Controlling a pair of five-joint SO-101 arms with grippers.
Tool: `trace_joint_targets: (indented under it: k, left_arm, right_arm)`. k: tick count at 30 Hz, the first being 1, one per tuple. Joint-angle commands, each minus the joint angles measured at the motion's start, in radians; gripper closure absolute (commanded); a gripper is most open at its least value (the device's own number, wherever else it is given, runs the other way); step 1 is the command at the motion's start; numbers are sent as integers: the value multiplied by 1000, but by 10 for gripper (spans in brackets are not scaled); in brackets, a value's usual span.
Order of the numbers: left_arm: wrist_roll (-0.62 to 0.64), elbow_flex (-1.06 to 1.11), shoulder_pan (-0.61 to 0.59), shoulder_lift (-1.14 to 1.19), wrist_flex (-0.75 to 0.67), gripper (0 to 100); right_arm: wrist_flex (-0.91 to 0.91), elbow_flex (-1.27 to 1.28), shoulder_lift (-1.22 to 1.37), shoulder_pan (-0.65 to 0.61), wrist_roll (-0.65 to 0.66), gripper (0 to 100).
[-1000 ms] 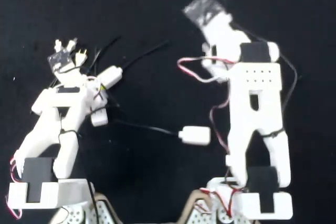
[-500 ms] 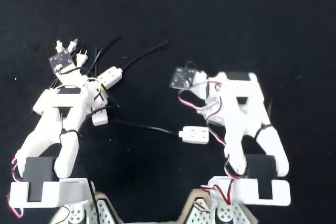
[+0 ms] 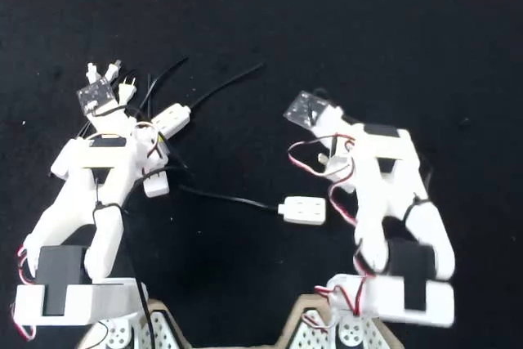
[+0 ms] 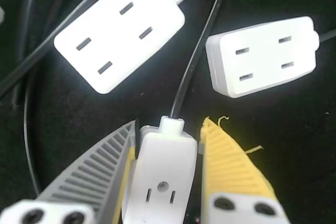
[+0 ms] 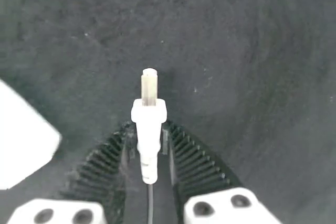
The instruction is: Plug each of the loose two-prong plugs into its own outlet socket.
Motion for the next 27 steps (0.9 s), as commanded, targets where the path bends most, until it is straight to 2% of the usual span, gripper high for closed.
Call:
trace_joint_targets:
  k: [1,5,9,13,21,27]
  left_arm:
    - [-48,10,48,-34,5,809]
    - [-78,12,62,-55,5,809]
    - [-106,71,61,-187,-3,809]
    - [-110,188,59,-382,-6,809]
    - [-104,331,65,-664,-8,808]
    - [-26,380,102,-792,-8,808]
  right_arm:
    - [127,-22,-242,-160,-100,988]
    - [98,79,-429,-356,-216,988]
    - [61,140,-553,-491,-319,988]
    - [-38,248,-648,-566,-446,988]
    - [-391,529,-751,-744,-661,988]
    - [-540,625,-753,-789,-697,988]
